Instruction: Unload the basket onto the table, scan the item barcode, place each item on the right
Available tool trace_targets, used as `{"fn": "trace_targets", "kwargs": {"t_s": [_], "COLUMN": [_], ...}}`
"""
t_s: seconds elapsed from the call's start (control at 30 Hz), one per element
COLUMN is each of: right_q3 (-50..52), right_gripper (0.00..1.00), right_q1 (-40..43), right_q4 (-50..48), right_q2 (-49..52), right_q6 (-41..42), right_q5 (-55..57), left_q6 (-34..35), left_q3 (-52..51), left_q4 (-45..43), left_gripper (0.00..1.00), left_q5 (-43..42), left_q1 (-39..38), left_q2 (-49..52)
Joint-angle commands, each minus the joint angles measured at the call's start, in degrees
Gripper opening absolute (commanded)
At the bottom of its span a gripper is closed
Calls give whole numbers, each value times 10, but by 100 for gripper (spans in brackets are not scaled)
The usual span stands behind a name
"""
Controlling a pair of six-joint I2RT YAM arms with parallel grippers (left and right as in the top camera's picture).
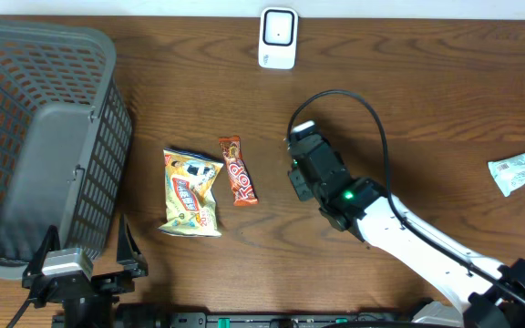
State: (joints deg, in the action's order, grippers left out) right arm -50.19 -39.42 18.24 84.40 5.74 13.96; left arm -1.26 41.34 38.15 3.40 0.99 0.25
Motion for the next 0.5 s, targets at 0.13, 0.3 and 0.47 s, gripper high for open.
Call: {"fn": "trace_targets", "kwargs": {"t_s": [0.13, 0.3, 0.47], "right_q3": [-2, -3, -3], "right_gripper": [22, 27, 41], "right_q1": [1, 1, 1], "right_q4": [76, 91, 93], "right_q2": [-14, -15, -15], "right_q6": [-169, -206, -215], "right_q5": [-165, -212, -216], "left_q6": [5, 5, 5], "left_q3": [1, 1, 1], "left_q4": [-3, -3, -3], "left_gripper": [98, 98, 98], "left_q5": [7, 7, 7], "left_q1": [-2, -2, -2], "left_q2": [-1, -1, -1]}}
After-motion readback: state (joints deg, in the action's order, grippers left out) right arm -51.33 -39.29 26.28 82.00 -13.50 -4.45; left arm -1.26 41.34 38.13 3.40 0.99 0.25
